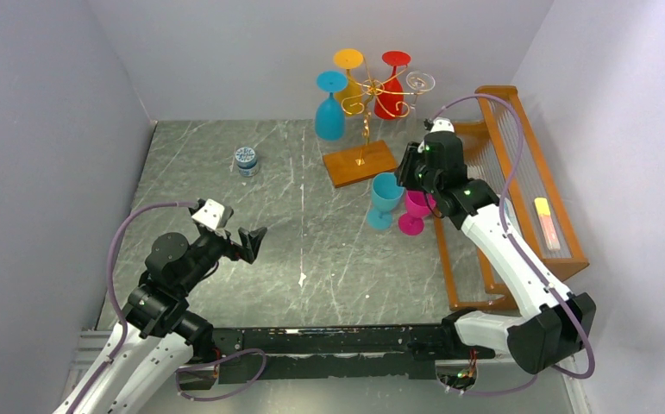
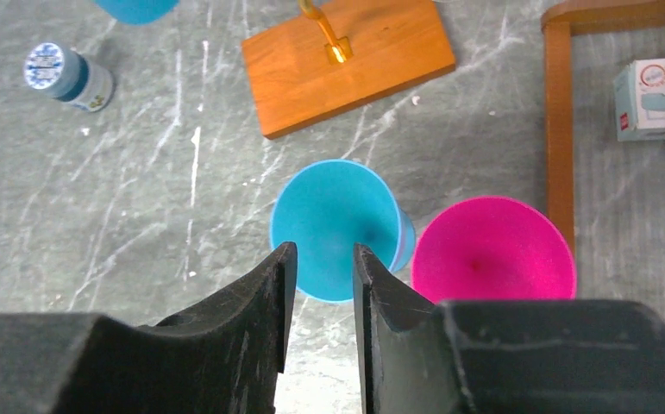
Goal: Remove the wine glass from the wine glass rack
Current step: Place the wine glass at the center of the board, then pick up the wine glass from the wine rack.
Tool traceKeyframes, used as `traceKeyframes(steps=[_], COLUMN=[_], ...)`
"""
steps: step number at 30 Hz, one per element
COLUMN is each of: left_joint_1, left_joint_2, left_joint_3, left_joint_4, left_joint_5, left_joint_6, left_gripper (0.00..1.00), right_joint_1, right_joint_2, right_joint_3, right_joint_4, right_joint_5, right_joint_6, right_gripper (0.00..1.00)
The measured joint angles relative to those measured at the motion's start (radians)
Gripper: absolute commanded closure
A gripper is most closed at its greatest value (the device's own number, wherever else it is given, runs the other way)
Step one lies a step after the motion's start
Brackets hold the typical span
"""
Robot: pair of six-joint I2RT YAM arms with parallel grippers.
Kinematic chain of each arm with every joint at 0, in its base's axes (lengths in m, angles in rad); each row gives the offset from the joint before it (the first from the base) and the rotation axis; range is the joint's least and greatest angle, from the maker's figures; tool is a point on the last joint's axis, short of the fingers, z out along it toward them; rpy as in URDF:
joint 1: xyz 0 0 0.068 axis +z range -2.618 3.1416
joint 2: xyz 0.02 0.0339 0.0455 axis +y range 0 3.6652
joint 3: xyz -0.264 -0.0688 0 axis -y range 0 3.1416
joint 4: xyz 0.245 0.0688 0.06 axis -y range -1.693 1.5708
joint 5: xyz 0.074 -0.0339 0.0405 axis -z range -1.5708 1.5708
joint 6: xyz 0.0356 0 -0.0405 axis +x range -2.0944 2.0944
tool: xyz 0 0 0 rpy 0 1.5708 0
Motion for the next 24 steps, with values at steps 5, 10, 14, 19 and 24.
traceKeyframes(steps=[5,10,14,19,24], left_joint_1=[0.0,0.0,0.0,0.0,0.0], left_joint_2=[0.007,0.007,0.007,0.007,0.007], left_joint_3=[0.0,0.0,0.0,0.0,0.0], left_joint_4=[0.0,0.0,0.0,0.0,0.0], left_joint_5=[0.002,0.003,0.004,0.006,0.007], left_joint_6=[0.0,0.0,0.0,0.0,0.0], left_gripper=[0.03,0.03,0.03,0.03,0.03], right_joint_1=[0.0,0.0,0.0,0.0,0.0], right_joint_2=[-0.028,-0.038,-0.046,-0.086,-0.109], right_joint_3=[0.017,0.054,0.095,0.126,0.177], right_joint_4=[0.014,0.026,0.04,0.056,0.073], right_joint_5=[-0.055,-0.127,-0.16,-0.134,-0.037], right_joint_6=[0.025,0.055,0.069,0.065,0.039], right_gripper=[0.63,0.61,0.6,0.48,0.45])
